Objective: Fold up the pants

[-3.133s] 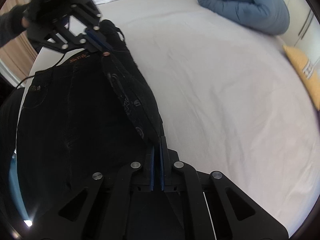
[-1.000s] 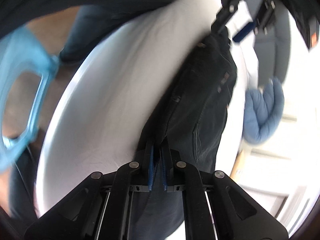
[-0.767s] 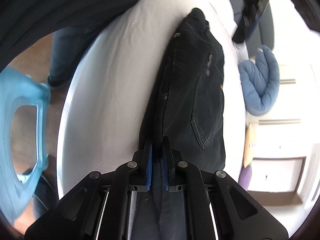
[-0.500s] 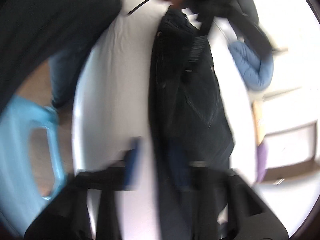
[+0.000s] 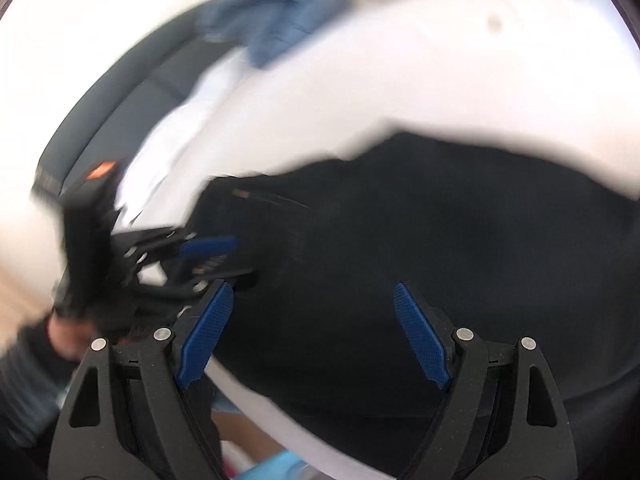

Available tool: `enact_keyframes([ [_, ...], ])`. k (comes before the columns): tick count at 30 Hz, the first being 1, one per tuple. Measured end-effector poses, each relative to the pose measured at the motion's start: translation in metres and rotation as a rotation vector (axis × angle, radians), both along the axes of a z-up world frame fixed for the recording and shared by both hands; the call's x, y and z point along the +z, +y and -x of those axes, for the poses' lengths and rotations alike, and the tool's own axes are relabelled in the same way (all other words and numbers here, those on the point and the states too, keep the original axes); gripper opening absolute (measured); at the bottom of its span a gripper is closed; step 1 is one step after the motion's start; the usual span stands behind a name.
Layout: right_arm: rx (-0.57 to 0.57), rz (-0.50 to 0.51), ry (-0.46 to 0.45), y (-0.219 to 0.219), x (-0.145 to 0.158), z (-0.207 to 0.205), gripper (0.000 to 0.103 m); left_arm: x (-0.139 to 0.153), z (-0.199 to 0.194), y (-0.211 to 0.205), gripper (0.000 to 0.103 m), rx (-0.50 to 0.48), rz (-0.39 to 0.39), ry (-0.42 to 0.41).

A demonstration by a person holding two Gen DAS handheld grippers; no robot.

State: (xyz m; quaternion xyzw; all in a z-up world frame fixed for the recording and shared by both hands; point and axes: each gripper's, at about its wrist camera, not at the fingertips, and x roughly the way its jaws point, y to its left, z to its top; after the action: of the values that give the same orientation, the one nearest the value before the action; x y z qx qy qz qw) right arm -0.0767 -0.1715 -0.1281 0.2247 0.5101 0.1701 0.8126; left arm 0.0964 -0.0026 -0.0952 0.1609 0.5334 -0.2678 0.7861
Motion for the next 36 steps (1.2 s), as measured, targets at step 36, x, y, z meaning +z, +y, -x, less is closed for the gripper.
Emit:
enact_keyframes([
  [36,-0.607,-0.360,-0.204,-0.346,0.134,-0.073,0.081,-0.012,0.007,-0.005,0.050,0.056,-0.022,0.021],
])
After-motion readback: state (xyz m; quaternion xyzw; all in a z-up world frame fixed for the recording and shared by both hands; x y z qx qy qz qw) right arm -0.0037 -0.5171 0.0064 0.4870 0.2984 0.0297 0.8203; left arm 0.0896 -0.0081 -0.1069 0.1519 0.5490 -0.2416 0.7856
